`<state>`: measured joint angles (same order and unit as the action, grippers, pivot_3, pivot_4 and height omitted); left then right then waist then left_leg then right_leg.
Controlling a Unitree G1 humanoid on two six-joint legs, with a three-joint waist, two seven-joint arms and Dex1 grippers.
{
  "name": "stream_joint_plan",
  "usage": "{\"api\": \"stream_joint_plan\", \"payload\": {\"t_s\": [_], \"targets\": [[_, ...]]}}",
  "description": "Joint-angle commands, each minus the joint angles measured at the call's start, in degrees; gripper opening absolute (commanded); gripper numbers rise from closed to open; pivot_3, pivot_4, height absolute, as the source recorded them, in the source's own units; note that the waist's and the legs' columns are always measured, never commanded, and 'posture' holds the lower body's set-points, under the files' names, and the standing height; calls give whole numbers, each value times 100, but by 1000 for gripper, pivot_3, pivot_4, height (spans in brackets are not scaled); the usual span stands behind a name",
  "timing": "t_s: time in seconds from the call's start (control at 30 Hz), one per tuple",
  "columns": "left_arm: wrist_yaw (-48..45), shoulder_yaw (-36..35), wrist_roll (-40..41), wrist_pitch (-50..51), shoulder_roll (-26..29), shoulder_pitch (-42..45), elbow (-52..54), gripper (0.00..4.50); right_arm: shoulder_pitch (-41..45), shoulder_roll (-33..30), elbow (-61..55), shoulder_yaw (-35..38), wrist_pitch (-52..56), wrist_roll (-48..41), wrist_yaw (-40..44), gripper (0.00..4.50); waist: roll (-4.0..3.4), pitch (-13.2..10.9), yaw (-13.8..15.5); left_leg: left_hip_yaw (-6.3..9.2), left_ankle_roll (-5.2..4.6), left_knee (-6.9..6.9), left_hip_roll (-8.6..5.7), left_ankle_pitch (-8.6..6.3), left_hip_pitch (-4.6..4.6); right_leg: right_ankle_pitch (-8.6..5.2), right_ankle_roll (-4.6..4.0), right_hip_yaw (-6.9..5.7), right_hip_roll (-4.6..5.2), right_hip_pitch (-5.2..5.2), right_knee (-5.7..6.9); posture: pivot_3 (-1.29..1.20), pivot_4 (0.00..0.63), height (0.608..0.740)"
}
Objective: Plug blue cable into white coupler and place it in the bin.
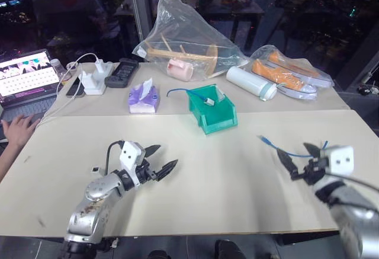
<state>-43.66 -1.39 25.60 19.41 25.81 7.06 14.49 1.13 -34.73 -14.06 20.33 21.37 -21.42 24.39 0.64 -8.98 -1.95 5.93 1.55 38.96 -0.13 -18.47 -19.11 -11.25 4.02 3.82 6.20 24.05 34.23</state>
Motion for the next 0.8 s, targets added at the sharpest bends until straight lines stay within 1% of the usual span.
{"api": "stream_joint_plan", "payload": {"t_s": [0.03, 0.13, 0.23, 0.37, 0.43, 0.57, 0.6, 0.63, 0.67, 0.73, 0.8], "targets": [[-407, 83, 297, 212, 225, 306, 297, 4500, 754, -525, 881, -464, 294, 228, 555, 4426, 0, 0, 7, -1, -1, -3, -1, 0, 0, -1, 0, 0, 0, 1, 0, 0, 150, 740], [-509, 193, 279, 332, 364, 511, 423, 4500, 1549, -797, 1862, -951, 229, 425, 1134, 4426, 0, 0, -49, -2, -1, 1, -2, 0, -7, 1, 2, 2, 0, 4, -6, 0, 150, 740], [-445, 158, 291, 388, 362, 584, 476, 4500, 2006, -706, 2456, -1093, 151, 401, 1412, 4426, 0, 0, -51, -2, -7, -2, -1, -4, -8, 3, 4, 2, 0, 9, -12, 0, 150, 740], [-522, 89, 400, 443, 423, 476, 654, 4500, 2432, -532, 3338, -1435, -155, 704, 1664, 4426, 0, 0, -56, -1, -9, -4, 0, -5, -16, 3, 4, 2, 0, 15, -12, 0, 150, 740], [-598, 64, 474, 460, 465, 427, 737, 4500, 2566, -458, 3670, -1496, -211, 766, 1739, 4426, 0, 0, -56, -4, -9, -3, 0, -5, -18, 4, 6, 2, 1, 16, -15, 0, 150, 740], [-684, 29, 562, 536, 612, 456, 775, 4500, 2711, -330, 4063, -1451, -385, 778, 1806, 3419, 2, -1, -51, -3, -8, -2, 0, -5, -16, 4, 6, 2, 1, 16, -15, 0, 150, 740], [-747, 23, 583, 550, 669, 482, 754, 4500, 2722, -307, 4109, -1425, -421, 744, 1858, 3016, 1, -1, -52, -3, -7, -1, 0, -4, -16, 4, 6, 2, 1, 16, -15, 0, 150, 740], [-812, 24, 593, 548, 723, 510, 721, 4500, 2719, -305, 4143, -1436, -471, 748, 1920, 2749, 1, -1, -52, -3, -6, -1, -1, -3, -14, 4, 6, 2, 1, 15, -14, 0, 150, 740], [-863, 27, 575, 523, 766, 538, 680, 4500, 2716, -308, 4168, -1460, -529, 776, 1963, 2370, 1, -1, -54, -3, -6, -1, 0, -3, -13, 4, 6, 2, 1, 15, -12, 0, 150, 740], [-1103, 145, 288, 178, 924, 610, 472, 4500, 2681, -306, 4088, -1444, -628, 743, 2070, 1630, 1, -1, -59, -3, -6, -1, 0, -3, -12, 4, 6, 2, 1, 14, -11, 0, 150, 740], [-1402, 256, 130, -77, 1048, 725, 212, 4500, 2579, -353, 3769, -1490, -745, 708, 2293, 968, 1, -1, -61, -3, -6, -1, 0, -3, -12, 4, 6, 2, 1, 16, -10, 0, 150, 740]]}}
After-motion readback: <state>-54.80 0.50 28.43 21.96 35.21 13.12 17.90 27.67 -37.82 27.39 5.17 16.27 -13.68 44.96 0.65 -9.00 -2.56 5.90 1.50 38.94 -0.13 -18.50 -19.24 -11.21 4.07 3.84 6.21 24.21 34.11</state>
